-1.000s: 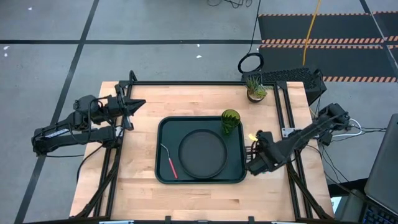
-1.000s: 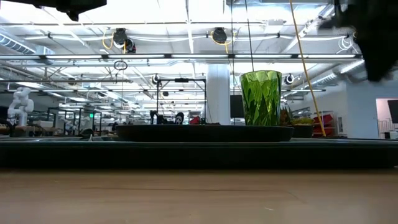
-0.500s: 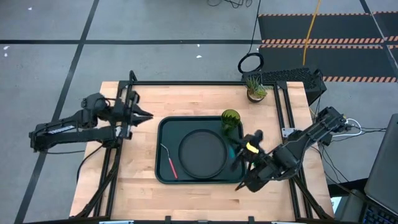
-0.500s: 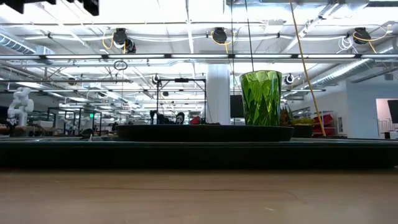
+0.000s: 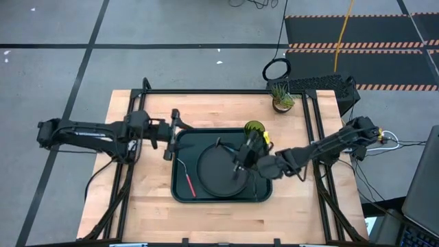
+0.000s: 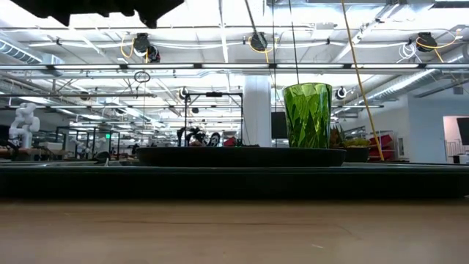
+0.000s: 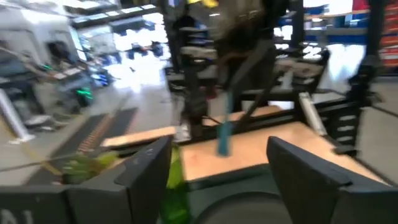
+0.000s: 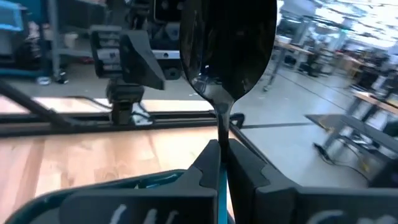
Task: Pick and place plate/cup/fork/spoon on tray
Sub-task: Put the blue spoon to the left of the pink fork on the black tray
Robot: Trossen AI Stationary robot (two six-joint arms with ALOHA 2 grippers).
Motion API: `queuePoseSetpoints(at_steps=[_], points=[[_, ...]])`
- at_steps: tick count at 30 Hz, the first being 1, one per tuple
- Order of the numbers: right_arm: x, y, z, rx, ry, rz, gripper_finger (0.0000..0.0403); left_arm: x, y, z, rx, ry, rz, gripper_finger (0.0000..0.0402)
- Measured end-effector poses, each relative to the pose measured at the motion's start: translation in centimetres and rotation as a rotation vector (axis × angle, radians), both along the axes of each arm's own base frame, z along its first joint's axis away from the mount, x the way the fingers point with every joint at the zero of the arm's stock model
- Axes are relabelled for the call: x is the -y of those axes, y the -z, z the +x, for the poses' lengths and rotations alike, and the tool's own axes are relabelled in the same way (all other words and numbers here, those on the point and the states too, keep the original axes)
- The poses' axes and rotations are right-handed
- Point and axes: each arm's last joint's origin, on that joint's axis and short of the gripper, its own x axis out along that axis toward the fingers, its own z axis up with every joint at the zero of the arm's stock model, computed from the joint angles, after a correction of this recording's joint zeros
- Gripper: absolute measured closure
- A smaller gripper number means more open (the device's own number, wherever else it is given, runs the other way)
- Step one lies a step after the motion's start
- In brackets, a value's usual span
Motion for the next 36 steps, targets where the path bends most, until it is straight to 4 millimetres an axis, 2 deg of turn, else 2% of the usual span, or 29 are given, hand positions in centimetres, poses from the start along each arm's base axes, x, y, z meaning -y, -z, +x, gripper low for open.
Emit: queuePoseSetpoints(at_steps=[4, 7, 14, 25, 29, 36], points=[[1.5, 0.8, 0.5, -0.028, -0.059, -0.017, 0.0403, 0.6, -0.2, 1.4, -0.031, 0.065, -0.039, 0.0120], [2.0, 0.7, 0.7, -0.028, -0.096, -0.017, 0.0403, 1.1, 0.7, 2.7, -0.084, 0.091, -0.047, 0.0119], [1.7, -0.4, 1.0, 0.054, -0.252, -0.060, 0.0403, 1.9, 2.4, 5.6, -0.047, 0.092, -0.026, 0.0119], [2.3, -0.3, 1.2, 0.047, -0.236, -0.065, 0.0403, 2.0, 2.2, 6.2, 0.011, 0.071, -0.114, 0.0119], [2.9, -0.4, 1.4, 0.072, -0.136, -0.051, 0.0403, 2.3, 2.1, 6.2, 0.024, -0.028, -0.138, 0.0119], [3.4, 0.7, 2.9, 0.133, 0.086, -0.101, 0.0403, 2.9, 2.2, 6.1, 0.036, -0.362, -0.092, 0.0119]])
